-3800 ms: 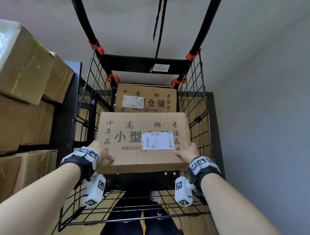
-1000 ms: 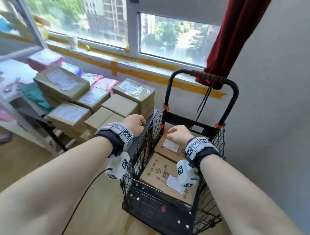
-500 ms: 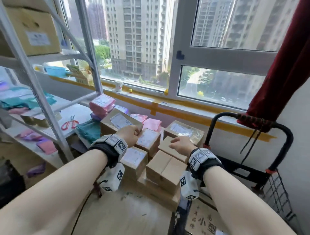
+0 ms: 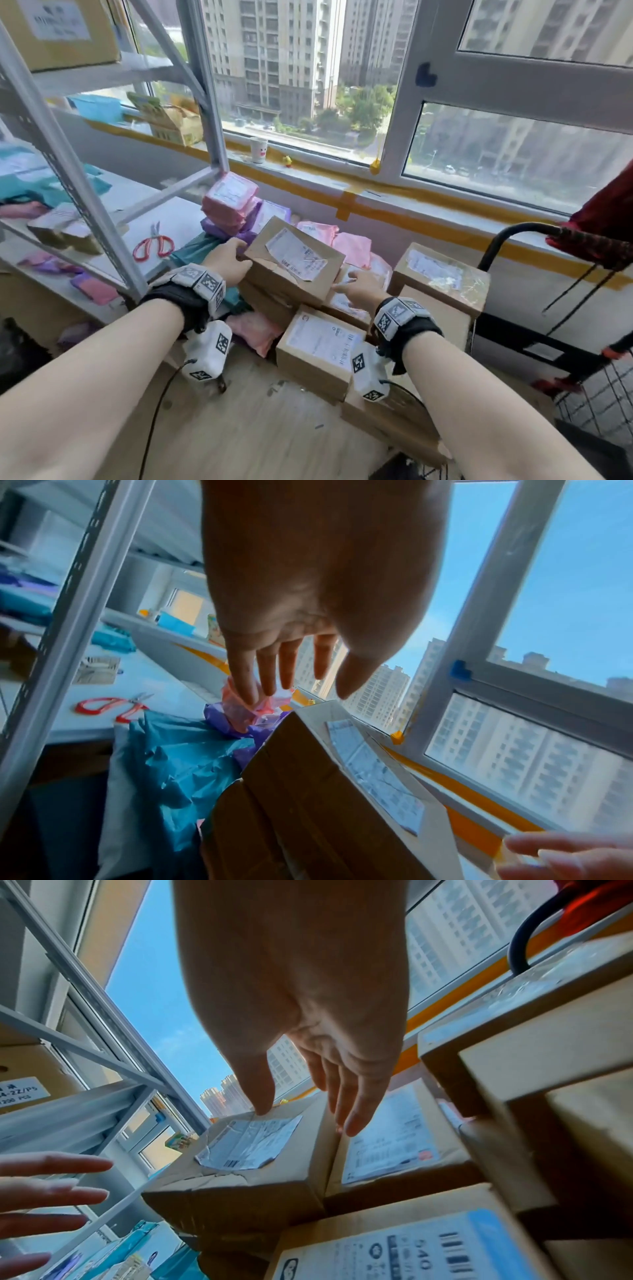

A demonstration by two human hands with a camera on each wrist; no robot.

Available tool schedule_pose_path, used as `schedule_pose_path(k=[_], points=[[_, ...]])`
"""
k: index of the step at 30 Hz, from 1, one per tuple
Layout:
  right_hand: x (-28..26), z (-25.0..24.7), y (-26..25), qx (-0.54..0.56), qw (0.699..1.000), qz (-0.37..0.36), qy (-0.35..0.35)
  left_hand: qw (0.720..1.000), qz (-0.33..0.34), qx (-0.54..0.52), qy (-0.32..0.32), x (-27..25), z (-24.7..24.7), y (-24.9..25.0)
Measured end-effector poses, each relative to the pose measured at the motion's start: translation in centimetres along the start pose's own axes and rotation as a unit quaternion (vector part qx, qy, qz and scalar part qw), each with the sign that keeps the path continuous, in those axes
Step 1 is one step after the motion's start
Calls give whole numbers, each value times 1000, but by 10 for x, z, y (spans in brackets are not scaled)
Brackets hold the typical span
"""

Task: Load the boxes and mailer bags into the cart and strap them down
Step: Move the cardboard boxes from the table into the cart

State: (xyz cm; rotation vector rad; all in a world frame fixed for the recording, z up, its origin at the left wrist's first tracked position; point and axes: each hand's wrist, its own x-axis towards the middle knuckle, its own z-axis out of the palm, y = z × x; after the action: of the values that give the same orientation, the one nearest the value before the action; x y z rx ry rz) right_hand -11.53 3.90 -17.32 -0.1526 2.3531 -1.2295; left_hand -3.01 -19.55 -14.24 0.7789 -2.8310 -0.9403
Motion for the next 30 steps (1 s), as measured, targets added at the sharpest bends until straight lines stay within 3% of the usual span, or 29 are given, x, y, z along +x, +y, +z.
schedule_pose_path(k=[4, 10, 13, 19, 25, 30], points=[[24, 13, -8, 30, 1000, -1, 7, 994, -52, -100, -5, 37, 12, -11], [90, 40, 27, -8, 999, 44, 21, 986, -85, -130, -67, 64, 33, -16], [106, 48, 39, 1, 998, 57, 22, 982, -101, -151, -54, 67, 39, -16], [53, 38, -8, 107, 994, 14, 1, 977, -91, -193, -12, 60, 26, -15], [17, 22, -32, 231, 971, -46, 29, 968, -53, -246, 20, 35, -13, -2], [-36, -25, -39, 293, 948, -99, 72, 952, 34, -303, 31, -5, -32, 30]])
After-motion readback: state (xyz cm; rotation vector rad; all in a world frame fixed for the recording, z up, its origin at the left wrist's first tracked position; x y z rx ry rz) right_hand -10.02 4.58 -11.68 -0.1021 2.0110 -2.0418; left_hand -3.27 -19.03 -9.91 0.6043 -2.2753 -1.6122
